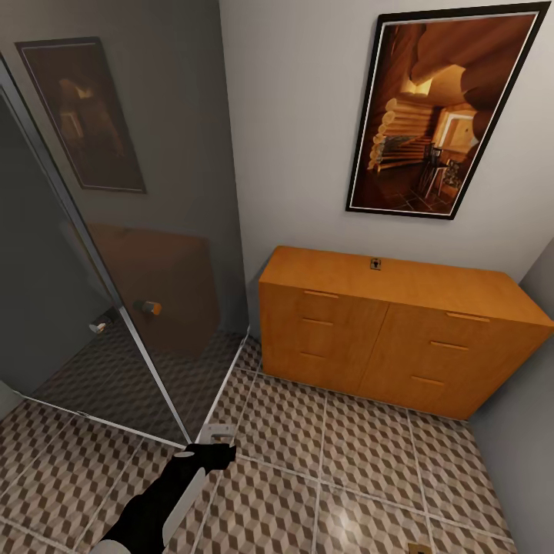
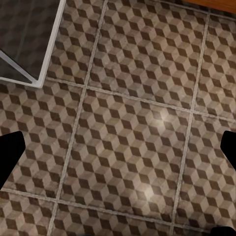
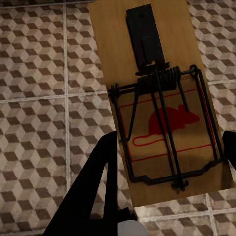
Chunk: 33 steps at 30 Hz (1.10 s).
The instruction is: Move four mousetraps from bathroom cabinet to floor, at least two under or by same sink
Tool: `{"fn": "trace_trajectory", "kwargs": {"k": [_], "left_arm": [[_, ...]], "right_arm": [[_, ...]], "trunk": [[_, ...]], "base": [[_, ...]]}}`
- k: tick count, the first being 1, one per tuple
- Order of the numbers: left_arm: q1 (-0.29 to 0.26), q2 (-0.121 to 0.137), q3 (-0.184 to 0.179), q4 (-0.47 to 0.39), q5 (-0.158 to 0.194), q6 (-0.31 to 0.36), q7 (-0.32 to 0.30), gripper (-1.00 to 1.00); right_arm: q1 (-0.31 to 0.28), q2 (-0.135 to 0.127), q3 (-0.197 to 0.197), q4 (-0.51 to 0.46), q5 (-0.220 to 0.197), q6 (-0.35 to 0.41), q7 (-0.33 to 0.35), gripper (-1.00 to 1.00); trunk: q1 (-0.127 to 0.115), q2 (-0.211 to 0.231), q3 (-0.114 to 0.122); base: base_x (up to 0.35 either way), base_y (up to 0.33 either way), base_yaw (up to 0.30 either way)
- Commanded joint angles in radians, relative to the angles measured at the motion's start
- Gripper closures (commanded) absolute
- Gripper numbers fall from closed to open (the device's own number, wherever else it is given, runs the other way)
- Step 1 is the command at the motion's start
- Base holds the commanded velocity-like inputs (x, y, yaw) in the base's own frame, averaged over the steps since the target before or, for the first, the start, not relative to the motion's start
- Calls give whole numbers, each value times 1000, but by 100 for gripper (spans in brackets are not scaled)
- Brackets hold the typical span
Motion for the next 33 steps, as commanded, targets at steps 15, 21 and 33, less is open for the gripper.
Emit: {"fn": "trace_trajectory", "kwargs": {"k": [15,21,33], "left_arm": [[-1,1,-3,-3,11,4,9,-100],[-1,1,-3,-3,11,4,9,-100],[-1,1,-3,-3,11,4,9,-100]], "right_arm": [[-1,0,8,1,-13,-3,6,100],[-1,0,8,1,-13,-3,6,100],[-1,0,8,1,-13,-3,6,100]], "trunk": [[1,-2,-2],[1,-2,-2],[1,-2,-2]], "base": [[0,0,0],[0,0,0],[0,0,0]]}}
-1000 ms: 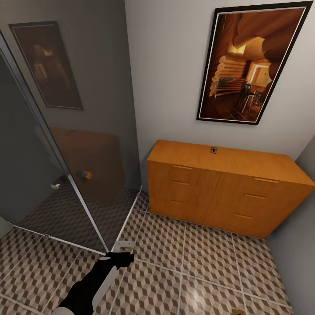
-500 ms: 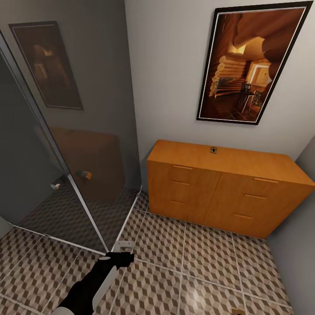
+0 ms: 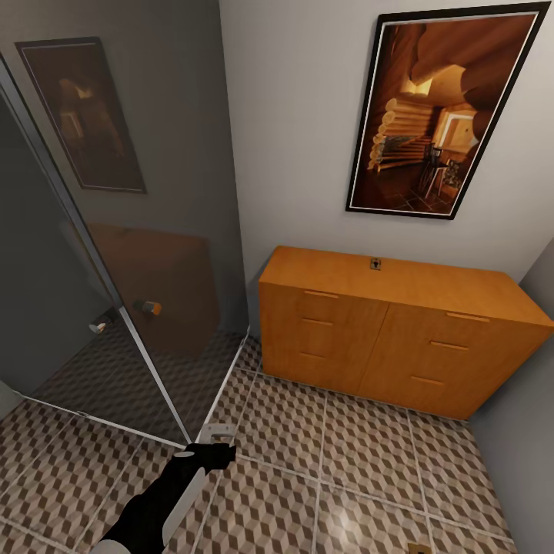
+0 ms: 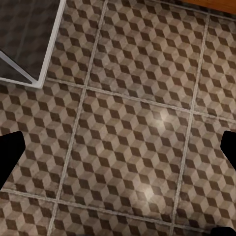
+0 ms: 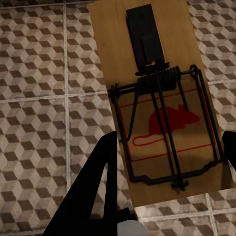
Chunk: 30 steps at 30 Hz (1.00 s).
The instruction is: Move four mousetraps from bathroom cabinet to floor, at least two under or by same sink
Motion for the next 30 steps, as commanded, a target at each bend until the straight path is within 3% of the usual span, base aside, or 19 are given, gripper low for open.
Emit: {"fn": "trace_trajectory", "kwargs": {"k": [1,30], "left_arm": [[-1,1,-3,-1,11,4,9,-100],[-1,1,-3,4,11,2,9,-100]], "right_arm": [[-1,0,7,1,-13,-3,6,100],[-1,0,7,1,-11,-3,6,100]], "trunk": [[1,-2,-2],[1,-2,-2]], "base": [[0,0,0],[0,0,0]]}}
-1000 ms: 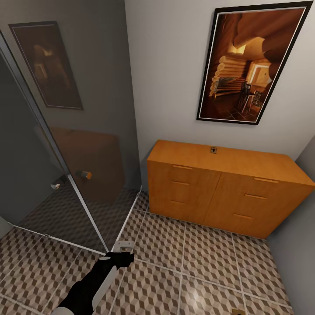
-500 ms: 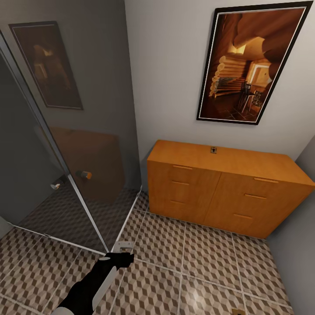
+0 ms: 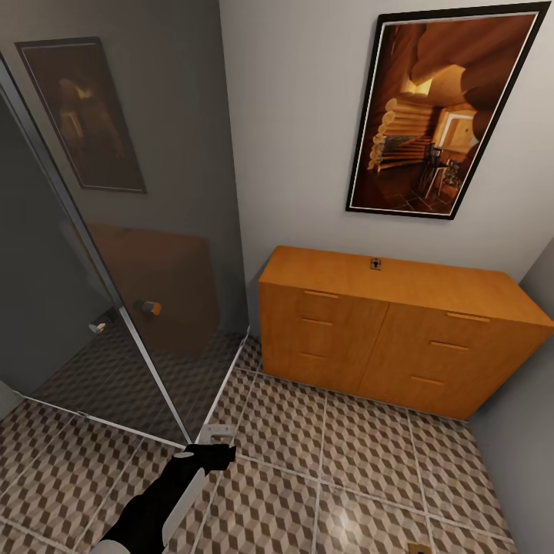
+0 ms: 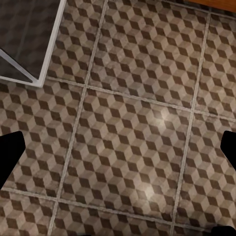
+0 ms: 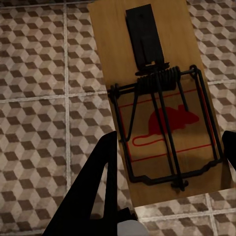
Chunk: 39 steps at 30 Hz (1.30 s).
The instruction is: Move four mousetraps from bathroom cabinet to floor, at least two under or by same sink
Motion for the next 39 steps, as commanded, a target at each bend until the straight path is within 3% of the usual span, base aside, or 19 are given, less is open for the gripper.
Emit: {"fn": "trace_trajectory", "kwargs": {"k": [1,14,17,19,21,23,25,28,29,32,34,36,39], "left_arm": [[-1,0,-3,-1,11,4,9,-100],[-1,0,-11,-8,11,4,4,-100],[-1,-1,-48,-7,11,5,3,-100],[-1,-13,-64,-3,12,6,3,-100],[-1,-41,-71,-5,11,18,3,-100],[-2,-82,-74,-28,9,86,4,-100],[-7,-111,-76,-92,8,217,5,-100],[-26,-127,-76,-218,9,382,7,-100],[-35,-129,-76,-247,9,408,8,-100],[-106,-136,-76,-353,10,510,12,-100],[-172,-138,-76,-367,11,545,15,-100],[-279,-140,-75,-293,11,567,17,-100],[-454,-141,-74,-111,12,578,18,-100]], "right_arm": [[-1,0,8,1,-13,-3,6,100],[-1,10,8,1,-13,-3,7,100],[-1,15,8,1,-13,-3,7,100],[-1,19,8,1,-12,-3,7,100],[-1,19,8,1,-11,-5,9,100],[-1,17,9,2,-10,-9,11,100],[-1,16,9,3,-9,-12,12,100],[-1,15,9,3,-8,-13,12,100],[-1,15,9,3,-8,-13,12,100],[-1,15,9,3,-8,-14,12,100],[-1,16,9,4,-8,-14,11,100],[-1,18,9,4,-8,-13,9,100],[-1,19,9,4,-8,-12,8,100]], "trunk": [[1,-2,-2],[1,-2,-2],[1,-2,-2],[1,-2,-2],[1,-2,-2],[1,-2,-2],[1,-2,-2],[1,-2,-2],[1,-2,-2],[1,-2,-2],[1,-2,-2],[1,-2,-2],[1,-2,-2]], "base": [[0,0,0],[0,0,0],[0,0,0],[0,0,0],[0,0,0],[0,0,0],[0,0,0],[0,0,0],[0,0,0],[0,0,0],[0,0,0],[0,0,0],[0,0,0]]}}
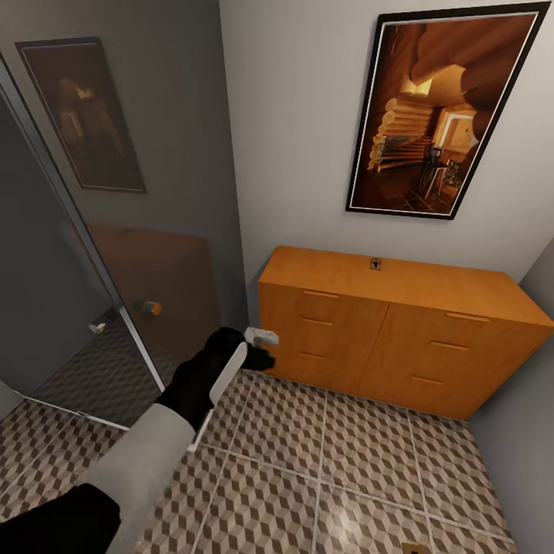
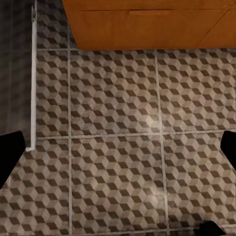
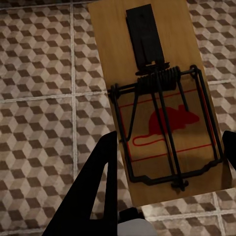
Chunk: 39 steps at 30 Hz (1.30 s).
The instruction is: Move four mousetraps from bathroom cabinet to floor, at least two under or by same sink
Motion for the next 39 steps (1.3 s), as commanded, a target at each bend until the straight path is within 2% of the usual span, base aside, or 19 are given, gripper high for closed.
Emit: {"fn": "trace_trajectory", "kwargs": {"k": [1,4,5,8,11,13,15,19,25,39], "left_arm": [[-41,0,-1,40,13,4,10,-100],[-106,0,0,91,14,6,10,-100],[-109,0,0,89,15,6,10,-100],[-119,-1,-1,66,21,11,7,-100],[-121,-1,-9,-9,39,16,4,-100],[-122,2,-37,-110,48,17,3,-100],[-122,5,-68,-173,51,18,3,-100],[-122,9,-127,-218,54,18,2,-100],[-122,12,-139,-223,55,18,2,-100],[-121,15,-141,-203,55,18,2,-100]], "right_arm": [[-1,0,7,0,-13,-3,6,100],[-1,1,7,0,-12,-3,6,100],[-1,1,7,0,-12,-3,6,100],[-1,1,7,0,-12,-2,6,100],[-1,1,7,0,-11,-2,6,100],[-1,1,7,0,-11,-2,6,100],[-1,0,7,0,-12,-1,6,100],[-1,0,7,0,-11,-2,6,100],[-1,0,7,0,-12,-1,6,100],[-1,0,7,0,-12,2,5,100]], "trunk": [[1,-2,-2],[1,-2,-2],[1,-2,-2],[1,-2,-2],[1,-2,-2],[1,-2,-2],[1,-2,-2],[1,-2,-2],[1,-2,-1],[1,-2,9]], "base": [[0,0,0],[0,0,0],[0,0,0],[0,0,0],[0,0,0],[0,0,0],[0,0,0],[0,0,0],[0,0,-69],[0,0,-240]]}}
